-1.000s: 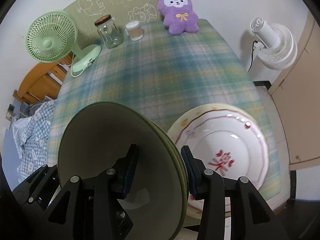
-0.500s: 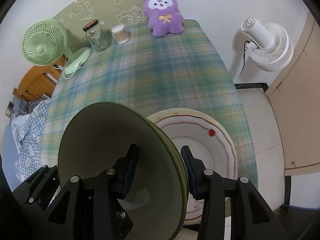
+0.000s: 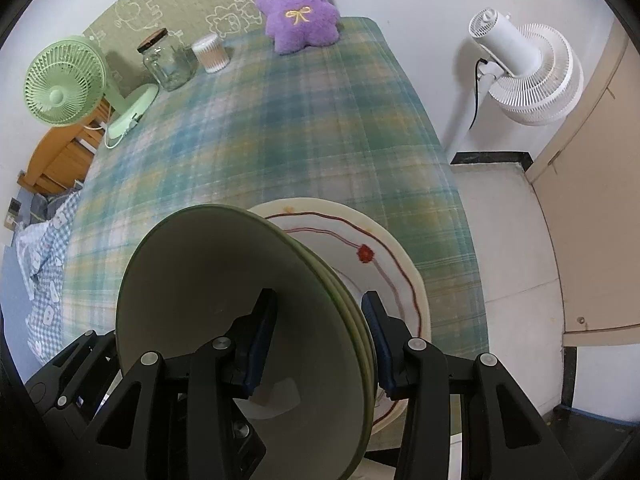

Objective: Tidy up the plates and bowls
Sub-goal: 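Carry the grey bowl with the right tool over the plate stack, then lower the grey bowl onto the plate stack and open the right tool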

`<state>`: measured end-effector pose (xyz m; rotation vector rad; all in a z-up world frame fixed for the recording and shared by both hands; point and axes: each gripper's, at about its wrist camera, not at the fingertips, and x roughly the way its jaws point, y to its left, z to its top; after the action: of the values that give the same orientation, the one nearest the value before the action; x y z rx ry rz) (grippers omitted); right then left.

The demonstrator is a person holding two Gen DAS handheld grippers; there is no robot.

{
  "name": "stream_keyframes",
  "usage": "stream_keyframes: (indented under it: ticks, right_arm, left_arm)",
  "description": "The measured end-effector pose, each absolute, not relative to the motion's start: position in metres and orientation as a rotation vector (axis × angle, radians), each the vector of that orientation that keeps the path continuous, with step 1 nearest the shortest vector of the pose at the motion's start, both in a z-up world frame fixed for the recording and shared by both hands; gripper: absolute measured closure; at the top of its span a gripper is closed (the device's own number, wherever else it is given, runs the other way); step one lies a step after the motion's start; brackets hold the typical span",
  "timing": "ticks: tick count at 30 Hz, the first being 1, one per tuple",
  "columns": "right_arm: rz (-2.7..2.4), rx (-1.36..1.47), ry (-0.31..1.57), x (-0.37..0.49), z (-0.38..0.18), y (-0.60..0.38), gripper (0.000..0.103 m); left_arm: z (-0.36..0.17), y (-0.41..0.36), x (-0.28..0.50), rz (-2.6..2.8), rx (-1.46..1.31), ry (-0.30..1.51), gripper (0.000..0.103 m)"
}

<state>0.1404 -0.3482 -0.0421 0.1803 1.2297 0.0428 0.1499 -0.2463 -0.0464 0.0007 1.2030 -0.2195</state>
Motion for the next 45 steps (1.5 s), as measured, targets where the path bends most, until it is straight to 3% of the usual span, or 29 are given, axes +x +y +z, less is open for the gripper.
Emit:
stream_keyframes:
  ticks: [23,26,27,32,40,45]
  right_arm:
    - [0.084,0.151,1.242,0.154,-0.056,-0.356,0.058]
    - [0.081,0.148,1.239,0.153,-0.055,-0.356,0.057]
    - [0.08,0.145,1.232,0.152,-0.053,-0.356,0.057]
    - [0.075,0.136,1.197,0.145,-0.044,-0.357,0.051]
    - [0.06,0.13,1.199,0.141,-0.041,-0.361,0.037]
    - [0.057,0.089,1.191,0.143,-0.037,-0.356,0.035]
  left_arm:
    - [-0.057,-0.254,0.157,-0.175,0.015,1.206,0.05]
    - [-0.056,-0.254,0.157,-0.177,0.014,1.205,0.045]
    - [-0.055,-0.255,0.156,-0.177,0.017,1.201,0.039]
    - [-0.047,-0.256,0.151,-0.166,0.034,1.172,0.026]
    - [-0.041,-0.255,0.147,-0.145,0.037,1.152,0.017]
    - [-0.04,-0.255,0.15,-0.121,0.075,1.143,0.012]
